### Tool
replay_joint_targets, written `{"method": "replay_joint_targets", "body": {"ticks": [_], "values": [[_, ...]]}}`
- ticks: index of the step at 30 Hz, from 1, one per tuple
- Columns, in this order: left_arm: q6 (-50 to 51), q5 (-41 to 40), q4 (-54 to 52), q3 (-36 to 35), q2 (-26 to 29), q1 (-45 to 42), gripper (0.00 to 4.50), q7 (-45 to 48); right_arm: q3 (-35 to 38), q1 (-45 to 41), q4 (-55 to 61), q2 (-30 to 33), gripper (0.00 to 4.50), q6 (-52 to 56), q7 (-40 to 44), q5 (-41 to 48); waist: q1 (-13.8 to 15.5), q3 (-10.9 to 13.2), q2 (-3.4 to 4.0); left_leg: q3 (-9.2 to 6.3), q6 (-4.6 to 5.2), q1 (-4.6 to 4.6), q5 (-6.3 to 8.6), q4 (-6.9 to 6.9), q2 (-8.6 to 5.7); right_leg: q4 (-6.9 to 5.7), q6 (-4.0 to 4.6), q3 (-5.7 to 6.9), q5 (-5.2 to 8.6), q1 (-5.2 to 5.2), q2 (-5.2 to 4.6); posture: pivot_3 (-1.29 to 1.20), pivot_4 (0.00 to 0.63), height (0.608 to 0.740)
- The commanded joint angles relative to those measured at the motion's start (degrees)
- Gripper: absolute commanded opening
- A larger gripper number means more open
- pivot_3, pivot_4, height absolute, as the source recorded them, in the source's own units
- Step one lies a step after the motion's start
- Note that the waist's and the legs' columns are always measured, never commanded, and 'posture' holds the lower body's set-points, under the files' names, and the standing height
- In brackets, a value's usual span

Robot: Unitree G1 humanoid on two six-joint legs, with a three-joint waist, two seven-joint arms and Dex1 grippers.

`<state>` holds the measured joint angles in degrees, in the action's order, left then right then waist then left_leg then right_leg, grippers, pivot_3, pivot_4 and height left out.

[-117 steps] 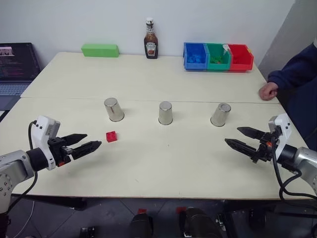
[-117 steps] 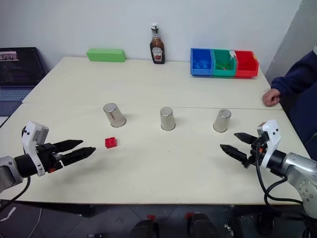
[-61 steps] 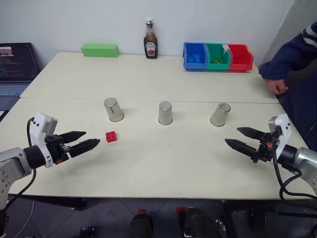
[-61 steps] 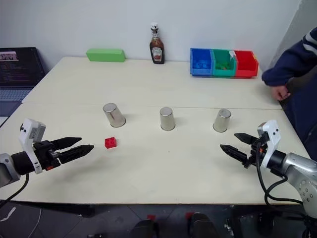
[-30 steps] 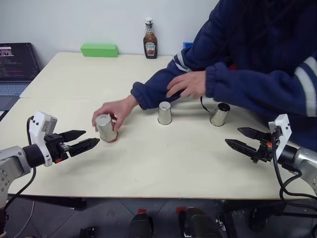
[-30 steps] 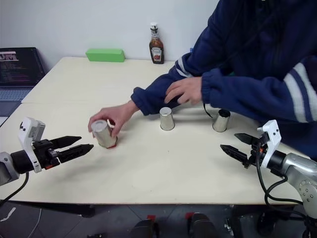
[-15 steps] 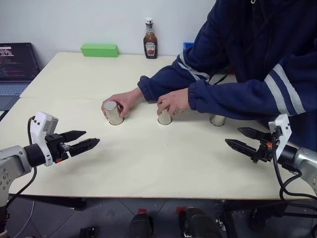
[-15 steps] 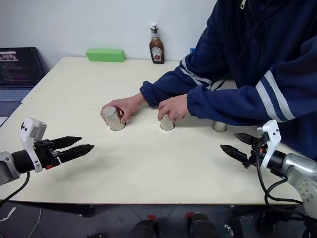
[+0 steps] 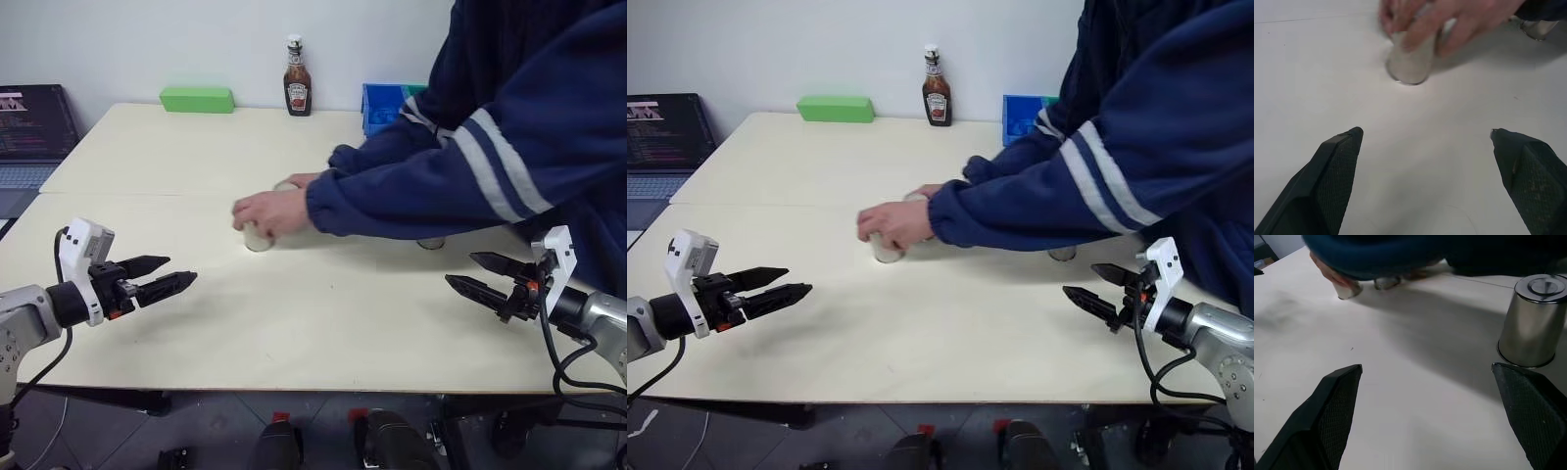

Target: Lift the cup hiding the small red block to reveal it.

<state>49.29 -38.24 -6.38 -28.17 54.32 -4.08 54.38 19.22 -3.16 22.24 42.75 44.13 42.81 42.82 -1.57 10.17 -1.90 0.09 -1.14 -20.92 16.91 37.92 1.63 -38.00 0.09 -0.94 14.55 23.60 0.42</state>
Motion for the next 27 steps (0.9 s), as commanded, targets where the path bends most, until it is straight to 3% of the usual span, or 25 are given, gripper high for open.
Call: {"method": "replay_joint_targets", "body": {"ticks": [1, 21, 27], "values": [[-1.2, 0.3, -0.3, -0.6, 1.3, -0.8, 4.44, 0.1, 1.3, -0.6, 1.2, 0.5, 4.5, -1.2, 0.1, 0.4, 0.0, 0.0, 0.0, 0.0, 0.0, 0.0, 0.0, 0.0, 0.0, 0.0, 0.0, 0.0, 0.0, 0.0, 0.0, 0.0, 0.15, 0.74], [-1.0, 0.2, -0.6, -1.0, 1.4, -0.5, 4.44, 0.1, 0.3, -1.0, 1.8, 0.9, 4.5, -1.1, 1.0, 0.3, 0.0, 0.0, 0.0, 0.0, 0.0, 0.0, 0.0, 0.0, 0.0, 0.0, 0.0, 0.0, 0.0, 0.0, 0.0, 0.0, 0.15, 0.74], [-5.7, 1.7, -5.0, 1.6, -1.2, 0.6, 4.44, -0.2, -0.6, -0.5, 7.7, -0.4, 4.5, -4.4, 2.2, 0.8, 0.0, 0.0, 0.01, 0.0, 0.0, 0.0, 0.0, 0.0, 0.0, 0.0, 0.0, 0.0, 0.0, 0.0, 0.0, 0.0, 0.15, 0.74]]}}
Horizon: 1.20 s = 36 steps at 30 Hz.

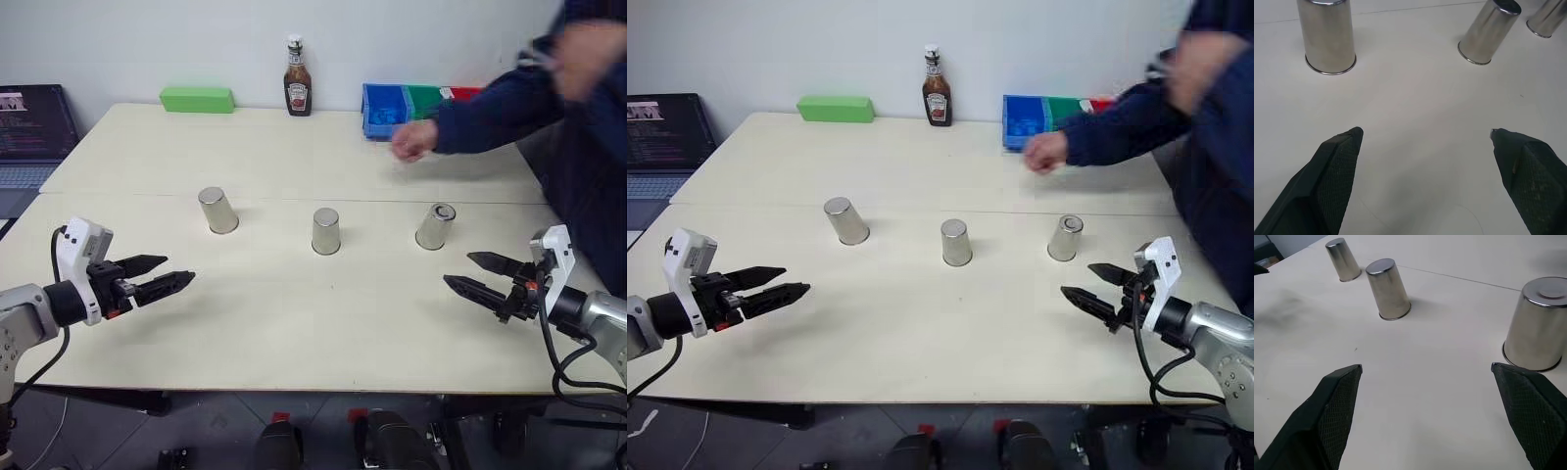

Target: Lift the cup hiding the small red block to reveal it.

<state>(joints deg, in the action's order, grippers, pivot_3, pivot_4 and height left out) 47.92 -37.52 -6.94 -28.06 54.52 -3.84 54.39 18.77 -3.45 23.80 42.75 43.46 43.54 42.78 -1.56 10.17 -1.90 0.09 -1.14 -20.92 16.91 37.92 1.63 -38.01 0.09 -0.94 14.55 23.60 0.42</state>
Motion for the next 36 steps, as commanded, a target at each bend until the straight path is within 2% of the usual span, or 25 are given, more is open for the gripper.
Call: {"method": "replay_joint_targets", "body": {"ticks": [1, 6, 13, 18, 23, 28, 36], "values": [[-5.5, 1.5, -5.0, 2.0, -1.9, 0.4, 4.44, -0.3, -0.2, 0.2, 7.2, -0.6, 4.5, -4.5, 1.8, 0.8, 0.0, 0.0, 0.0, 0.0, 0.0, 0.0, 0.0, 0.0, 0.0, 0.0, 0.0, 0.0, 0.0, 0.0, 0.0, 0.0, 0.15, 0.74], [-9.9, 2.9, -8.1, 6.1, -5.3, -1.0, 4.44, -2.0, -0.6, 0.6, 11.8, -1.6, 4.5, -6.5, 1.7, 2.2, 0.1, 0.0, -0.01, -0.02, 0.0, -0.01, 0.0, 0.02, 0.0, 0.0, -0.01, 0.0, -0.01, -0.02, 0.0, 0.0, 0.15, 0.74], [-17.1, 8.4, -7.3, 17.1, -13.9, -6.9, 4.44, -5.9, -3.2, -0.2, 14.5, -3.3, 4.5, -8.7, 0.4, 1.7, 0.3, 0.0, -0.03, -0.02, -0.01, 0.02, 0.0, 0.09, -0.04, -0.01, -0.05, 0.0, -0.03, -0.09, -0.01, 0.0, 0.15, 0.74], [-23.5, 15.3, 1.7, 25.3, -21.6, -15.5, 4.44, -9.1, -3.1, 0.7, 14.9, -3.5, 4.5, -8.5, -0.9, 2.7, 0.9, 0.0, -0.04, -0.02, 0.0, 0.02, -0.01, 0.12, -0.09, -0.01, -0.08, -0.01, -0.06, -0.12, 0.01, 0.0, 0.15, 0.74], [-30.0, 19.6, 11.1, 30.5, -28.6, -20.1, 4.44, -9.4, -1.8, 1.7, 15.7, -3.6, 4.5, -7.9, -2.8, 3.9, 1.1, 0.0, -0.05, 0.02, 0.0, 0.01, 0.0, 0.12, -0.09, 0.01, -0.09, -0.06, -0.07, -0.11, 0.02, 0.0, 0.15, 0.74], [-38.4, 24.1, 25.5, 32.5, -35.3, -28.1, 4.44, -11.6, -0.9, 3.6, 16.2, -3.0, 4.5, -8.3, -4.2, 3.9, 1.5, 0.0, -0.07, -0.03, 0.0, -0.04, -0.01, 0.17, -0.11, 0.0, -0.1, 0.0, -0.08, -0.12, 0.06, 0.0, 0.15, 0.74], [-46.9, 27.3, 41.6, 33.4, -40.4, -37.0, 4.44, -10.2, -0.1, 3.7, 16.9, -2.8, 4.5, -8.0, -6.5, 4.9, 1.3, -0.1, -0.08, 0.04, 0.01, -0.03, -0.01, 0.2, -0.17, 0.04, -0.21, -0.09, -0.14, -0.16, 0.23, 0.0, 0.15, 0.74]]}}
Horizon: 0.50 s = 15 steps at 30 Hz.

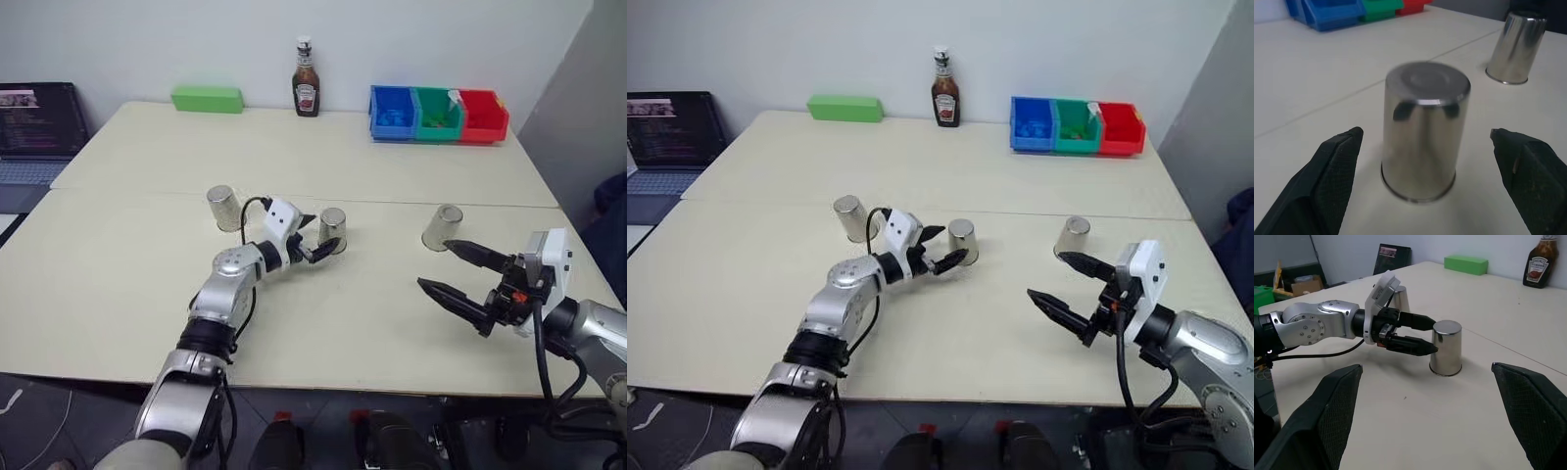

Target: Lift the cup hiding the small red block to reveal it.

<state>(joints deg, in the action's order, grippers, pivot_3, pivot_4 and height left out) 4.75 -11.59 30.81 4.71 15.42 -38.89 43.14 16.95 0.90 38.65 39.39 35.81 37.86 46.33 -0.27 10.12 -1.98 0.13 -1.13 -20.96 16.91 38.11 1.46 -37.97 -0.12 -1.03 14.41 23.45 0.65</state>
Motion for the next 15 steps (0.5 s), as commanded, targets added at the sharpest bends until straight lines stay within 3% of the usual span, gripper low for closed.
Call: {"method": "replay_joint_targets", "body": {"ticks": [1, 8, 15], "values": [[-4.5, 1.6, 5.2, 0.6, -1.7, -2.6, 4.44, 1.2, 1.8, -0.6, 2.0, 0.7, 4.5, -0.4, -0.9, 1.5, 0.0, 0.0, 0.0, -0.01, 0.0, 0.0, 0.0, 0.0, 0.0, 0.01, 0.0, 0.01, 0.0, 0.0, 0.01, 0.0, 0.15, 0.74], [-10.0, 2.4, 15.5, -1.5, -3.7, -7.9, 4.44, 0.0, 2.0, -0.2, 2.8, 0.8, 4.5, -0.3, -2.4, 2.1, 0.1, 0.0, -0.01, -0.02, 0.0, -0.03, 0.0, 0.0, 0.02, 0.0, 0.0, 0.05, 0.0, 0.0, 0.04, 0.0, 0.15, 0.74], [-12.2, 2.3, 18.5, -2.6, -4.0, -9.1, 3.01, 1.3, 2.1, 0.6, 3.1, 0.8, 4.5, -0.7, -2.6, 2.0, 0.1, 0.0, -0.01, -0.02, 0.0, -0.03, 0.0, -0.01, 0.02, 0.02, -0.01, 0.03, 0.0, 0.0, 0.05, 0.0, 0.15, 0.74]]}}
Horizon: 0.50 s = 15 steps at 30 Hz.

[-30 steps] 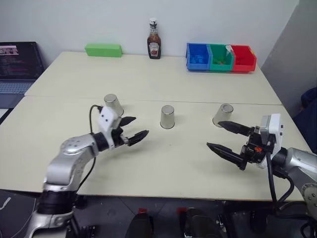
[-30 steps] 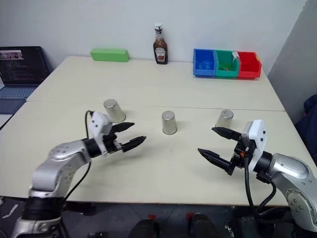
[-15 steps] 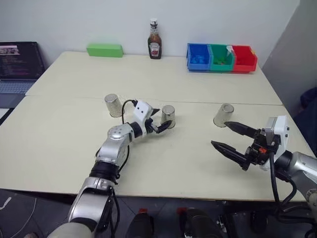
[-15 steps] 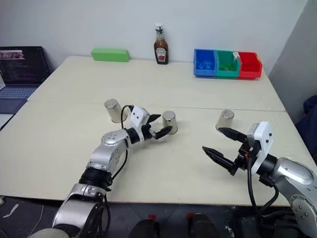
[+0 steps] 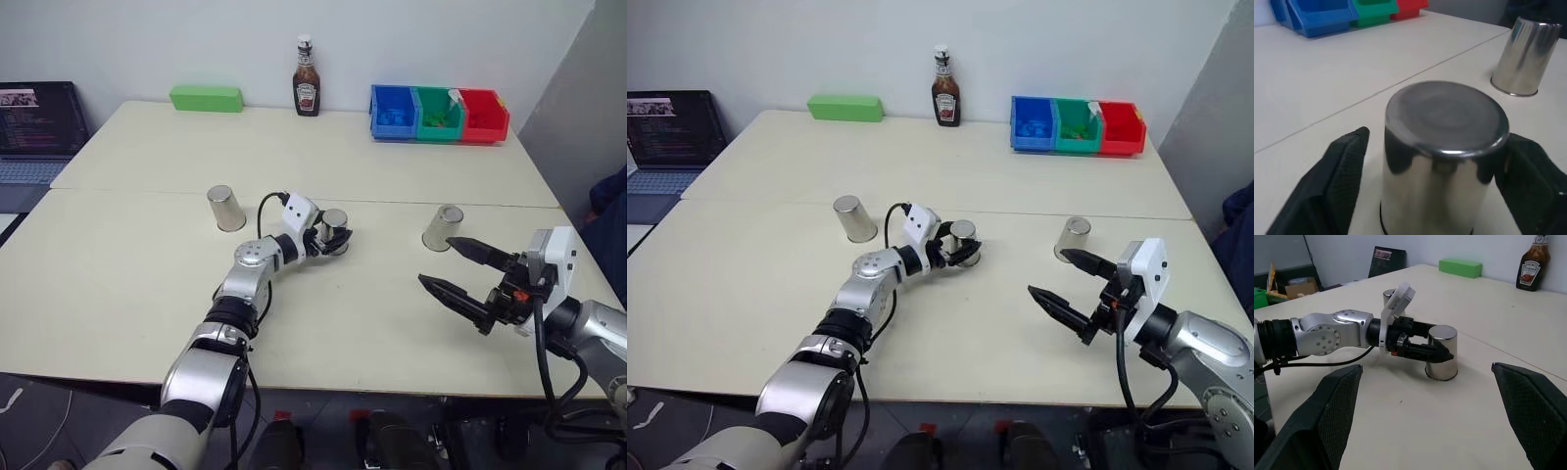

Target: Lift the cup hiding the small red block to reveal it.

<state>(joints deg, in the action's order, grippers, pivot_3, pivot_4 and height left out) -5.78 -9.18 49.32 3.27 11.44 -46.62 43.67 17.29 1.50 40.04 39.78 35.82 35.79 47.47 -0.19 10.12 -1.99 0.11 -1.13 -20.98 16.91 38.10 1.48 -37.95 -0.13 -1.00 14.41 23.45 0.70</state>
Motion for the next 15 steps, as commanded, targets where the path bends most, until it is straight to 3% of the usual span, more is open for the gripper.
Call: {"method": "replay_joint_targets", "body": {"ticks": [1, 8, 15], "values": [[-1.8, -0.1, 0.1, -1.4, 0.0, -1.3, 2.77, 1.0, 1.7, -0.2, 1.5, 0.5, 4.5, -0.7, -0.6, 0.9, 0.0, 0.0, 0.0, 0.0, 0.0, 0.0, 0.0, 0.0, 0.0, 0.0, 0.0, 0.01, 0.0, 0.0, 0.0, 0.0, 0.15, 0.74], [0.2, -0.8, -5.6, -2.2, 0.8, -0.2, 2.72, 1.9, 0.8, -1.2, 0.6, 0.4, 4.5, -0.8, -0.6, 0.5, 0.0, 0.0, 0.0, 0.0, 0.0, 0.01, 0.0, 0.01, 0.01, -0.02, 0.0, 0.01, 0.0, 0.0, 0.0, 0.0, 0.15, 0.74], [16.5, -3.5, -32.9, -5.3, 7.6, 8.0, 2.72, -2.3, 0.7, -0.4, 0.8, 0.1, 4.5, -1.1, -0.5, 0.4, -0.3, 0.0, 0.01, -0.01, -0.01, 0.02, 0.0, -0.03, 0.16, -0.02, 0.01, -0.04, 0.0, 0.03, -0.02, 0.0, 0.15, 0.74]]}}
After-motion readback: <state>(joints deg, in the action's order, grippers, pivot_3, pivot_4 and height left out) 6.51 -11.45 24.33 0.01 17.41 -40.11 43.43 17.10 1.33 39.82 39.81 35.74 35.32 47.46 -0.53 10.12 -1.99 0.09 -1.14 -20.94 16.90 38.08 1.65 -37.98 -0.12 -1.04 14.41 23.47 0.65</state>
